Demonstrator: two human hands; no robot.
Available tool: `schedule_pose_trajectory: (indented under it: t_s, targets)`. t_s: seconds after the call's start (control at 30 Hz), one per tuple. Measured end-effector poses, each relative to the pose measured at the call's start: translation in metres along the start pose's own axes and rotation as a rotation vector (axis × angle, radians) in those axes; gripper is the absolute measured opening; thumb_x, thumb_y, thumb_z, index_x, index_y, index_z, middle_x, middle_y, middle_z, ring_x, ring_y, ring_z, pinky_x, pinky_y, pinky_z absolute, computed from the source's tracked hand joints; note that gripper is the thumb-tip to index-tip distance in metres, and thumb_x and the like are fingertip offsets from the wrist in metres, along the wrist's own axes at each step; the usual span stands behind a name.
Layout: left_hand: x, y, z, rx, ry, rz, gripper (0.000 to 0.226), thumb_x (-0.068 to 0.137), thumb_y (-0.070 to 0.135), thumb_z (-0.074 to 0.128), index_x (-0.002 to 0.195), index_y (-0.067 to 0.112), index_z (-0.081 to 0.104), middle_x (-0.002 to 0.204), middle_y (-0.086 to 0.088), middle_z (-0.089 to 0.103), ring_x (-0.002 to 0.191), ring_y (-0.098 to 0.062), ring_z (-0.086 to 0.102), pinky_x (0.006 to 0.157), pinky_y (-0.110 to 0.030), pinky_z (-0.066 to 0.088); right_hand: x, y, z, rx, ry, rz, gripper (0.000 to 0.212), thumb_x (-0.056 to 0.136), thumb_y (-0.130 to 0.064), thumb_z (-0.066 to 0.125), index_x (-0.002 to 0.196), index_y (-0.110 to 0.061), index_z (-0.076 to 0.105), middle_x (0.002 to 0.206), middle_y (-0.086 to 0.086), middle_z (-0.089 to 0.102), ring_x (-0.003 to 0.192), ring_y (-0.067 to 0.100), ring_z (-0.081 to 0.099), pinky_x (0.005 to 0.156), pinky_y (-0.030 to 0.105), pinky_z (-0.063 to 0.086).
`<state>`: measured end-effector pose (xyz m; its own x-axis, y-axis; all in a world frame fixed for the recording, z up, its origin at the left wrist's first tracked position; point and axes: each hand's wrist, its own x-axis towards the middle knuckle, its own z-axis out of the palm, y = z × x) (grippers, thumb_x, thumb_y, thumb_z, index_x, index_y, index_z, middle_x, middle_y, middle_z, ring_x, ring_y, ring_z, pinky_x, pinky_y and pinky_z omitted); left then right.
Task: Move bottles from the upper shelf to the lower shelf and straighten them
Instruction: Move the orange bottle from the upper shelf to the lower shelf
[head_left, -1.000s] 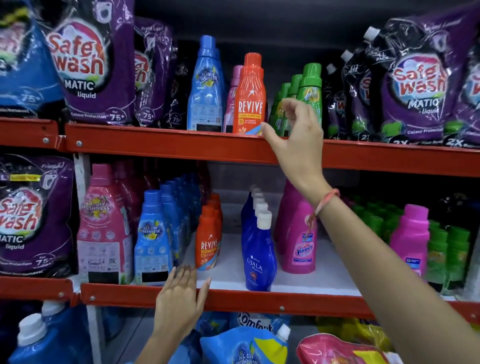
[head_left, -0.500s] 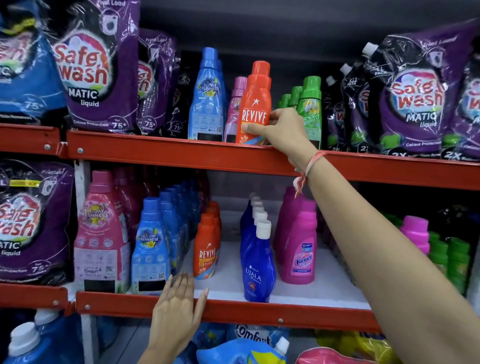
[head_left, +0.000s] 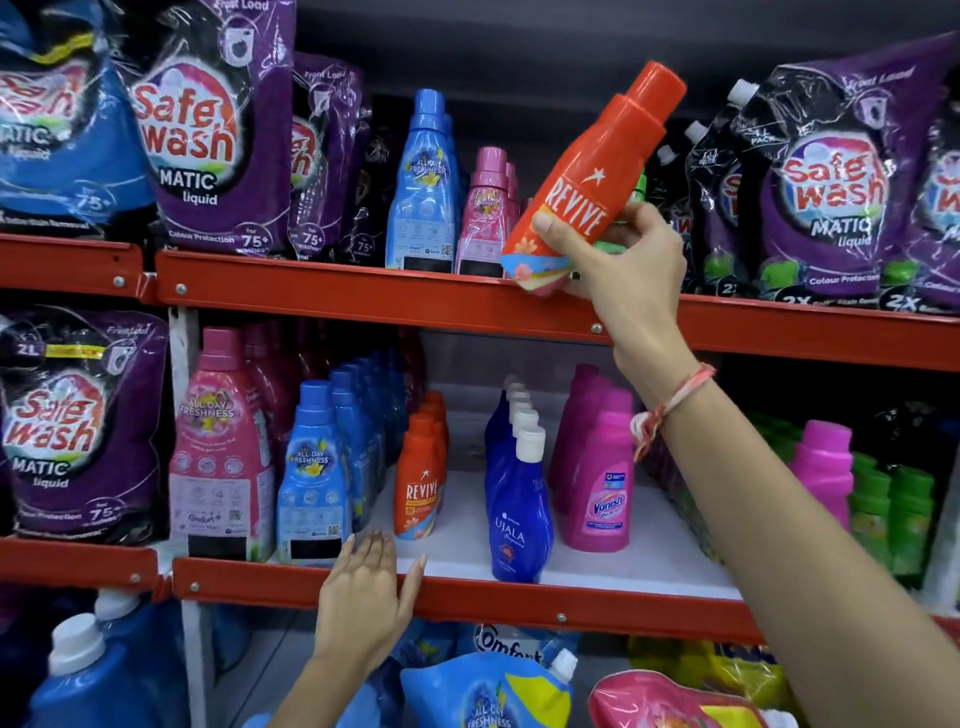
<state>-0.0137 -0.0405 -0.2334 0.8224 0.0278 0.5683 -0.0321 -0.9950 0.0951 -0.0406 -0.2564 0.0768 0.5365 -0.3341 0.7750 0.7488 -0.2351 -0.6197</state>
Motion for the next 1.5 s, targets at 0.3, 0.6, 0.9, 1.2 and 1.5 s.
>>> schedule_pose_trajectory:
  t_s: [0.3,0.6,0.9,1.2,1.5]
  targets:
    - [0.001,-0.001,-0.003,0.009,0.012,0.046,0.090,0.093,0.067,0.018,0.101,-0.004,0.072,0.100,-0.017,0.074,0.097,-0.024,0.070,0.093,-0.039,0.050,-0.087,0.029,-0.012,-0.056,-0.144,0.117,0.054,0.055,-0.040,0.092,0.098,-0.018,0.067,0.090,-0.004,0.076,0.078,0.007,0.073,0.074,0.040,0.063]
    - [0.005,-0.008,0.005,0.023,0.034,0.121,0.102,0.077,0.085,0.027,0.102,-0.003,0.072,0.100,-0.014,0.074,0.097,-0.023,0.070,0.088,-0.042,0.053,-0.151,0.082,0.021,-0.214,-0.284,0.246,0.051,0.061,-0.034,0.089,0.103,-0.017,0.065,0.096,-0.004,0.075,0.082,0.008,0.071,0.076,0.029,0.059]
    - [0.013,-0.019,0.010,0.005,-0.056,0.204,0.110,0.068,0.093,0.019,0.098,0.002,0.074,0.096,-0.009,0.076,0.093,-0.017,0.071,0.087,-0.035,0.052,-0.186,0.136,0.066,-0.430,-0.402,0.398,0.055,0.070,-0.035,0.083,0.111,-0.014,0.054,0.113,0.007,0.069,0.105,0.027,0.066,0.089,0.041,0.053]
    - [0.013,-0.018,0.009,0.007,-0.053,0.173,0.108,0.073,0.089,0.020,0.104,-0.001,0.071,0.102,-0.013,0.074,0.098,-0.022,0.070,0.102,-0.033,0.028,-0.197,0.162,0.078,-0.494,-0.422,0.455,0.059,0.065,-0.041,0.084,0.108,-0.013,0.055,0.112,0.011,0.069,0.105,0.030,0.066,0.091,0.045,0.054]
    - [0.012,-0.020,0.011,-0.007,-0.080,0.173,0.108,0.073,0.089,0.024,0.110,-0.002,0.069,0.110,-0.015,0.072,0.106,-0.024,0.067,0.104,-0.033,0.027,-0.201,0.165,0.077,-0.529,-0.459,0.392,0.057,0.067,-0.045,0.083,0.106,-0.014,0.055,0.108,0.008,0.071,0.101,0.028,0.068,0.087,0.042,0.057]
